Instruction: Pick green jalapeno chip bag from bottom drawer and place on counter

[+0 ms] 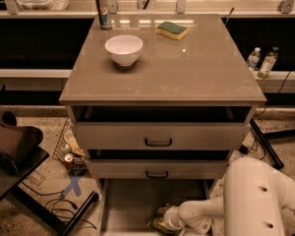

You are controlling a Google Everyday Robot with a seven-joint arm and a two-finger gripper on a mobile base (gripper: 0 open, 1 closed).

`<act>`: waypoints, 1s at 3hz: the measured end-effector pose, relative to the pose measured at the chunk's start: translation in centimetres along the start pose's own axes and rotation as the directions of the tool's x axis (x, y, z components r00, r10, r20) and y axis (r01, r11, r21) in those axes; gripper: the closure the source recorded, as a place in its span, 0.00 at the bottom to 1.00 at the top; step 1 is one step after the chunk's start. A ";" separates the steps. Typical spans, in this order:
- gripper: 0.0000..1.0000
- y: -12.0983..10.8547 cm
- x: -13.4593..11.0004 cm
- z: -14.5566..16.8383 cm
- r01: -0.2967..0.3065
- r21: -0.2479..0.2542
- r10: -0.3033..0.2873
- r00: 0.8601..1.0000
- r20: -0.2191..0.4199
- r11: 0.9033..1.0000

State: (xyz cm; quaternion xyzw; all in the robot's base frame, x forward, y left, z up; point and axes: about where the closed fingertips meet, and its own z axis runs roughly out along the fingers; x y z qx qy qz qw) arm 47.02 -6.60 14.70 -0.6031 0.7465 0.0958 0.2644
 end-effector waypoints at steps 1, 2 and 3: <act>0.96 0.1 -0.1 0.1 0.000 -0.002 0.000 1.000 0.001 1.000; 1.00 0.2 -0.2 0.2 -0.001 -0.004 0.001 1.000 0.005 1.000; 1.00 0.2 -0.2 0.2 -0.001 -0.004 0.001 1.000 0.005 1.000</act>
Offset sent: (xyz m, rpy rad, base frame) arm -0.0006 0.0011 -0.0005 0.0009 0.0012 0.0011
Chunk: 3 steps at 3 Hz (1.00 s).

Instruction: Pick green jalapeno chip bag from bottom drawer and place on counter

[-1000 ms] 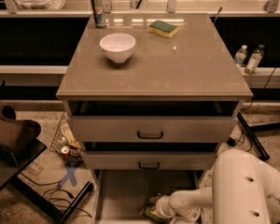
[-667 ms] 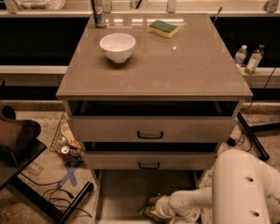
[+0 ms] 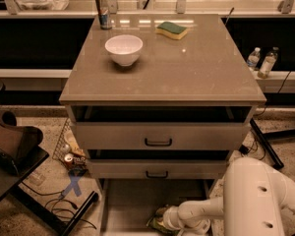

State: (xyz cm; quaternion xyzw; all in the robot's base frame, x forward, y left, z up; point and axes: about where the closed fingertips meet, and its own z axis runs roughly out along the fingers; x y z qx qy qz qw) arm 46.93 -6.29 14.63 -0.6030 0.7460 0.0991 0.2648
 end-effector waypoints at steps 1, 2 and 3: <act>1.00 -0.9 -1.5 -2.2 -0.030 -0.004 0.030 0.997 0.072 1.000; 1.00 -2.3 -3.8 -7.2 -0.074 -0.018 0.076 0.983 0.166 0.997; 1.00 -4.6 -7.0 -14.3 -0.096 -0.012 0.096 0.964 0.247 0.995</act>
Offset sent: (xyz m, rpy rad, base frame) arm 0.0209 -0.0276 0.1770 0.3129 -0.0072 -0.0476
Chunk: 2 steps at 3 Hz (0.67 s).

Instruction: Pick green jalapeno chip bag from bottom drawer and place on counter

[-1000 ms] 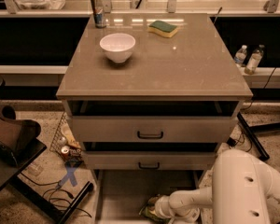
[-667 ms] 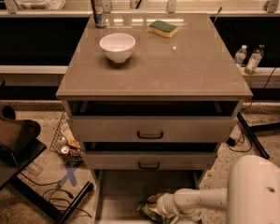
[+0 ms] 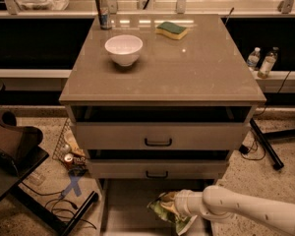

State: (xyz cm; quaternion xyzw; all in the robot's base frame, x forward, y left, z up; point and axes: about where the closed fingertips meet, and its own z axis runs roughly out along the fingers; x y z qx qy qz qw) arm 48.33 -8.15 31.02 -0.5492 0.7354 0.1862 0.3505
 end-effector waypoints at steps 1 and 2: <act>1.00 -1.3 -5.0 -5.7 -0.001 0.009 0.000 0.999 0.043 1.000; 1.00 -1.3 -8.6 -10.2 0.023 0.018 -0.023 0.998 0.050 1.000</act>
Offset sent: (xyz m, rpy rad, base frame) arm -0.0146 -0.0220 0.2051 0.0309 -0.0780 0.0156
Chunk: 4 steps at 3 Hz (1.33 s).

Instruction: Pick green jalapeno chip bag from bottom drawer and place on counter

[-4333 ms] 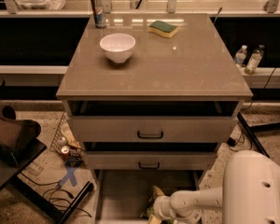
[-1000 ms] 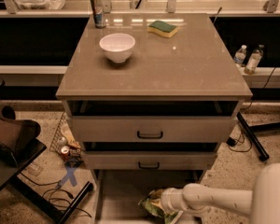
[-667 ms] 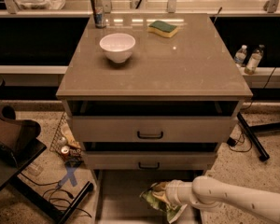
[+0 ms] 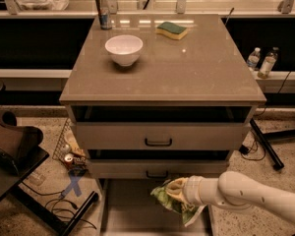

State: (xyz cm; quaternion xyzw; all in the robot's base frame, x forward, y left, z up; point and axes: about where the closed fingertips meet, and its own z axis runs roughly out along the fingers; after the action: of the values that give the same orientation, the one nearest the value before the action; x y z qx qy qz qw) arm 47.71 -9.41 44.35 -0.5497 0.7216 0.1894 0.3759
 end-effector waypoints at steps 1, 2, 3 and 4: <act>1.00 0.2 -3.7 -4.3 -0.027 0.081 0.025 0.999 0.023 0.996; 1.00 0.0 -4.4 -5.9 -0.039 0.125 0.035 0.999 0.033 0.991; 1.00 -0.5 -4.8 -6.0 -0.061 0.114 0.056 0.997 0.046 0.992; 1.00 -2.0 -6.5 -8.1 -0.081 0.117 0.075 0.996 0.051 0.990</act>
Offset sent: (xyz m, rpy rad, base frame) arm -0.0122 -0.0048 0.0549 0.0198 -0.0419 -0.0750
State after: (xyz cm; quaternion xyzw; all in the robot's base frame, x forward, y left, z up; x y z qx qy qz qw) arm 47.60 -11.39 54.77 -0.4930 0.7437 0.1733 0.4169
